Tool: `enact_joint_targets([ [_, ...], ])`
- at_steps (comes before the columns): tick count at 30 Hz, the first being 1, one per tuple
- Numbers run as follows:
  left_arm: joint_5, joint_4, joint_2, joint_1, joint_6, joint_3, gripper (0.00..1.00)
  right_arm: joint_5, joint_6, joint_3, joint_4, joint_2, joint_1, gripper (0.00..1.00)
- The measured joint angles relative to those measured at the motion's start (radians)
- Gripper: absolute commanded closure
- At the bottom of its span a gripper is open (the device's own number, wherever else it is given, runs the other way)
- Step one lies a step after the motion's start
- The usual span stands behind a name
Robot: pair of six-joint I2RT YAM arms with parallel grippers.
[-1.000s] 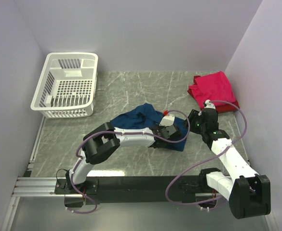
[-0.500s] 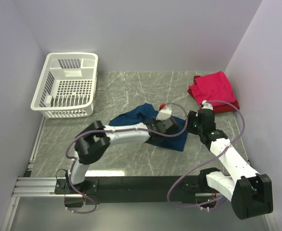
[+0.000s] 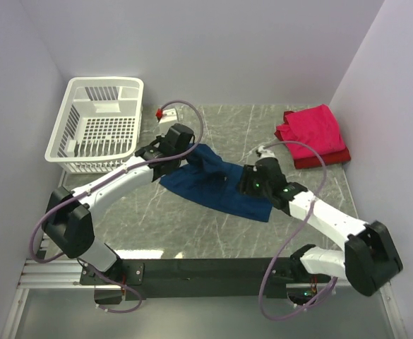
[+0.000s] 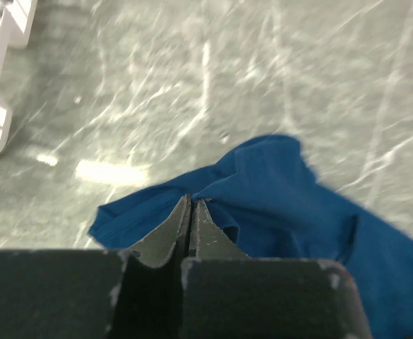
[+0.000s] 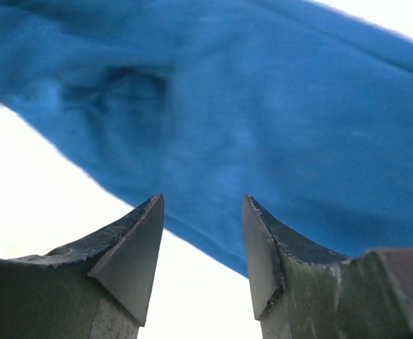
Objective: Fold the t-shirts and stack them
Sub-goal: Flatten the tshirt out
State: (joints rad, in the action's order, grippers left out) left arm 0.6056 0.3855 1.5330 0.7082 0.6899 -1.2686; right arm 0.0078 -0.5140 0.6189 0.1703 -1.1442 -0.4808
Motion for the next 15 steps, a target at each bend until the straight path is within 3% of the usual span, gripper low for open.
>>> enact_joint_targets([
  [15, -0.071, 0.000, 0.000, -0.060, -0.021, 0.121, 0.99, 0.135, -0.048, 0.256, 0.025, -0.384, -0.272, 0.48],
])
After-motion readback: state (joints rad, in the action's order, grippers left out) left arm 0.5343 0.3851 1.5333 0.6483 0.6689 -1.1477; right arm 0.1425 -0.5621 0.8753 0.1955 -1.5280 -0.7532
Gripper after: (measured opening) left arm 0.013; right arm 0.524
